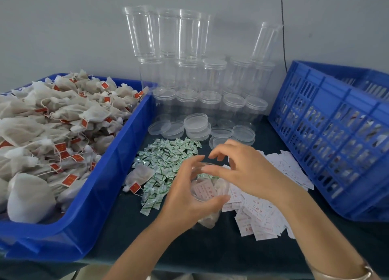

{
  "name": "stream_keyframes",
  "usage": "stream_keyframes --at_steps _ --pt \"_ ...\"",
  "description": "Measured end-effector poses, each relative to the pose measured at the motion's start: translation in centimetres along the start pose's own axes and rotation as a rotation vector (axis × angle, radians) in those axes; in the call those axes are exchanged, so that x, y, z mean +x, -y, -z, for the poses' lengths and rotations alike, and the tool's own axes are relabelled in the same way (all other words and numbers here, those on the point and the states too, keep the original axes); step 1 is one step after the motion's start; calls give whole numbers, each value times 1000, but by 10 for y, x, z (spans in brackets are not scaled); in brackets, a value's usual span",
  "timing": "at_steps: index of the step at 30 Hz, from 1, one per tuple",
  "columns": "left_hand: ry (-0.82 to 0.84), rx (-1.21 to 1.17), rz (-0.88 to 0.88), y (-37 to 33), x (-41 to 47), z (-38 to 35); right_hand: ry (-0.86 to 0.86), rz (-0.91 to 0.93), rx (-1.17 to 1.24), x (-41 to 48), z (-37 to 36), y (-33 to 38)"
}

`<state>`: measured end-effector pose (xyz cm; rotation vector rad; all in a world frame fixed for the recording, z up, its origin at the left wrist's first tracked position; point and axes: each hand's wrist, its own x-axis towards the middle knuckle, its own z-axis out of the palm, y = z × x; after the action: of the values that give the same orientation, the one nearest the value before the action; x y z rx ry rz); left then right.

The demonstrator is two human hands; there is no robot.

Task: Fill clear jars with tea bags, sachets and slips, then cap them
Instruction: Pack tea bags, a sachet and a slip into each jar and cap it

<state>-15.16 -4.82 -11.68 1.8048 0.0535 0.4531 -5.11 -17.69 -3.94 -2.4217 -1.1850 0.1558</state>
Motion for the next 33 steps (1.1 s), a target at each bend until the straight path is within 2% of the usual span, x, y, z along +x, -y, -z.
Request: stream_keyframes --at_steps 2,4,9,14,18,25,30,33 --pt "66 -26 18 3 0 7 221 -79 -145 -4 5 2" --pt "104 -37 14 9 -1 13 341 -79 -168 -8 3 5" --pt "31 9 -12 10 -7 7 298 -15 -273 -8 -2 10" --pt "-36 -3 -150 -34 25 -29 114 -35 -301 -14 53 0" --pt "82 -90 -239 -87 70 -64 -43 -120 -276 -30 130 -11" --pt "223 -151 -379 -180 164 -136 -446 -234 -193 -53 262 -56" --pt "282 48 -434 -208 202 -189 -647 -407 -205 -57 331 -117" --pt "383 230 -438 -205 214 -213 -689 -584 -333 -52 357 -167"
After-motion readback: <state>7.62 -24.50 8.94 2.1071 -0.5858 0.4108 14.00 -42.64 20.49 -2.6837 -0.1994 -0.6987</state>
